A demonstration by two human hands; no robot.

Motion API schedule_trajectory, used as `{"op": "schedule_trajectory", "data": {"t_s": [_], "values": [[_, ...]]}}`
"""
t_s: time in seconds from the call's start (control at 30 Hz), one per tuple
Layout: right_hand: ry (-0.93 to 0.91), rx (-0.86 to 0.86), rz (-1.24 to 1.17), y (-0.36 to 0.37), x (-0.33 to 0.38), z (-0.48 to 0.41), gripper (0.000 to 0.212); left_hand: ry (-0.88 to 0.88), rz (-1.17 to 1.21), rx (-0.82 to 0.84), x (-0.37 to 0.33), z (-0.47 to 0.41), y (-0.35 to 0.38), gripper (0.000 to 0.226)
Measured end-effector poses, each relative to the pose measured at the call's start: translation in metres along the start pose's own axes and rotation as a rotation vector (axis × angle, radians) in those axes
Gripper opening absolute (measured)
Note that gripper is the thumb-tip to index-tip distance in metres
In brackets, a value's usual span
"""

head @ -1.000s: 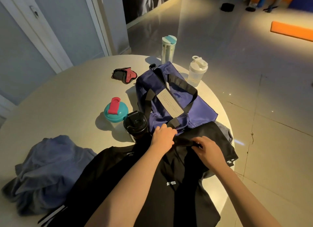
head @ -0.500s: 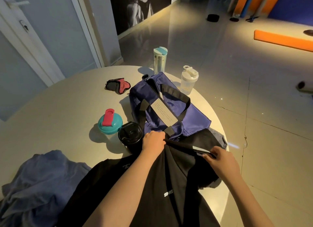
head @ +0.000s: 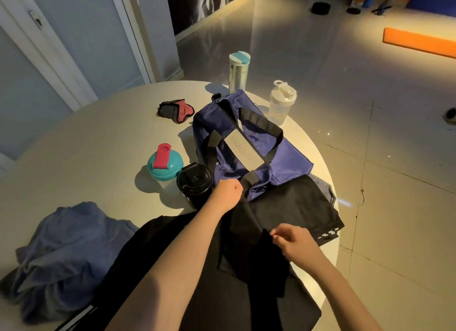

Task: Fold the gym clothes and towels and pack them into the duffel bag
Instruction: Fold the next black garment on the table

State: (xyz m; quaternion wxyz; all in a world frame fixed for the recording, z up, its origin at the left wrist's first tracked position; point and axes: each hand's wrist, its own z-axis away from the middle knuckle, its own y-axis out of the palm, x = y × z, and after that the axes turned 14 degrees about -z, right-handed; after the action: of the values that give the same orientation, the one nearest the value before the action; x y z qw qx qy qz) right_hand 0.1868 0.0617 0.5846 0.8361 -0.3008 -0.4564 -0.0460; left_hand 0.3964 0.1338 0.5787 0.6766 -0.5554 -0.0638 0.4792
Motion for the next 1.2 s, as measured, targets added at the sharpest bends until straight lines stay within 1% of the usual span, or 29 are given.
{"op": "schedule_trajectory", "data": {"t_s": [0.03,0.07,0.13,0.17,0.2,0.27,0.37,0.43,0.5,0.67,0.77,0.83,0.9,1.0,1.1,1.2], "values": [[-0.007,-0.063,0.117,0.003,-0.006,-0.002,0.008,-0.015,0.044,0.02,-0.001,0.002,0.001,0.033],[0.001,-0.104,0.188,0.006,-0.01,-0.002,0.013,0.0,0.079,0.032,-0.001,0.004,0.003,0.035],[0.031,-0.127,0.248,0.013,-0.014,-0.001,0.026,0.05,0.057,0.085,0.001,0.007,0.006,0.019],[0.035,-0.123,0.269,0.018,-0.015,-0.001,0.031,0.073,0.008,0.106,0.002,0.007,0.007,0.027],[0.033,-0.113,0.289,0.022,-0.016,-0.001,0.033,0.096,-0.049,0.112,0.004,0.007,0.007,0.041],[0.011,-0.096,0.328,0.03,-0.019,-0.003,0.032,0.131,-0.107,0.111,0.004,0.008,0.007,0.053],[-0.017,-0.104,0.328,0.037,-0.023,-0.005,0.021,0.154,-0.106,0.172,0.006,0.012,0.008,0.067],[-0.046,-0.125,0.313,0.039,-0.023,-0.004,0.017,0.16,-0.127,0.179,0.009,0.013,0.011,0.071],[-0.044,-0.153,0.292,0.038,-0.023,-0.003,0.018,0.154,-0.129,0.109,0.011,0.013,0.015,0.065],[0.031,-0.195,0.171,0.032,-0.025,-0.004,0.019,0.165,-0.021,-0.073,0.003,0.008,0.013,0.044],[0.066,-0.211,0.153,0.028,-0.026,-0.007,0.023,0.211,-0.045,-0.129,-0.008,0.003,0.008,0.035],[0.077,-0.197,0.191,0.026,-0.025,-0.008,0.027,0.226,-0.089,-0.136,-0.014,0.001,0.009,0.03],[0.089,-0.182,0.22,0.027,-0.023,-0.009,0.031,0.216,-0.129,-0.126,-0.018,0.0,0.011,0.028],[0.105,-0.171,0.152,0.033,-0.016,-0.012,0.036,0.214,-0.104,-0.139,-0.019,0.002,0.014,0.032],[0.076,-0.189,0.154,0.04,-0.011,-0.015,0.029,0.232,-0.082,-0.17,-0.018,0.008,0.013,0.037],[0.088,-0.234,0.192,0.042,-0.011,-0.017,0.025,0.246,-0.083,-0.21,-0.008,0.02,0.015,0.037]]}}
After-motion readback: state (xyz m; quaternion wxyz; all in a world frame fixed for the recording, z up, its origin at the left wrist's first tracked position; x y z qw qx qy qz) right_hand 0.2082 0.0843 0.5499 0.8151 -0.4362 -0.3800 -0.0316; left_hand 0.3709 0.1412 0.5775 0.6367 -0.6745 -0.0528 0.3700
